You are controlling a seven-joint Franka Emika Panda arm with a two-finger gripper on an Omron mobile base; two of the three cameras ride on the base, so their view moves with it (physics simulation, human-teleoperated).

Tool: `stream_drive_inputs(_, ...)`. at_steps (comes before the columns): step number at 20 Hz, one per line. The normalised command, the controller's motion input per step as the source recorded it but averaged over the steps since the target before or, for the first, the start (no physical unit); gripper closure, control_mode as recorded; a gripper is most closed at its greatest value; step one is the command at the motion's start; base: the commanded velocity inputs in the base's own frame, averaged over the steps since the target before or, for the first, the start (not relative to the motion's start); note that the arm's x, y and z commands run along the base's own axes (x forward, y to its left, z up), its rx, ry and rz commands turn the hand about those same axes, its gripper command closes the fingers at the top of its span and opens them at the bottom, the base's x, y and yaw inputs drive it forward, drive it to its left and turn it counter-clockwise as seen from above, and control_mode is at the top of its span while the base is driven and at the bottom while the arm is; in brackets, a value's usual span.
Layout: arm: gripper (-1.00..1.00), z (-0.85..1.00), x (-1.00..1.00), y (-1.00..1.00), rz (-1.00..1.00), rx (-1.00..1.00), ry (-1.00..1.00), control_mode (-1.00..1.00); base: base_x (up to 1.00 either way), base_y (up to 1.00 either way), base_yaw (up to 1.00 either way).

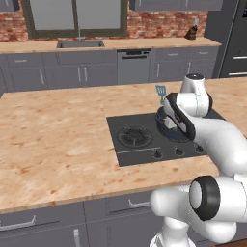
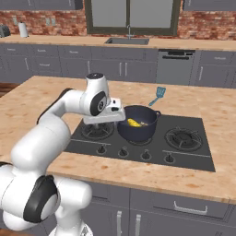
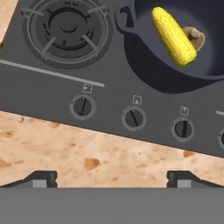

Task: Put the corn and mushroom in the pot. Retrieve the spatula and lightly stir the vegetables in the pot.

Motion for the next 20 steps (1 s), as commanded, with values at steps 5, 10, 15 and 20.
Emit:
stream_drive_inputs(5, -1.0, 0.0, 0.0, 0.0, 0.0, 0.0, 0.0, 1.0, -0.15, -0.47, -0.16)
stream_drive_inputs(10, -1.0, 0.0, 0.0, 0.0, 0.0, 0.0, 0.0, 1.0, -0.08, -0.91, -0.14)
stream_drive_inputs(15, -1.0, 0.0, 0.0, 0.0, 0.0, 0.0, 0.0, 1.0, -0.02, -0.97, -0.14)
stream_drive_inputs(20, -1.0, 0.0, 0.0, 0.0, 0.0, 0.0, 0.0, 1.0, 0.0, -1.0, -0.11)
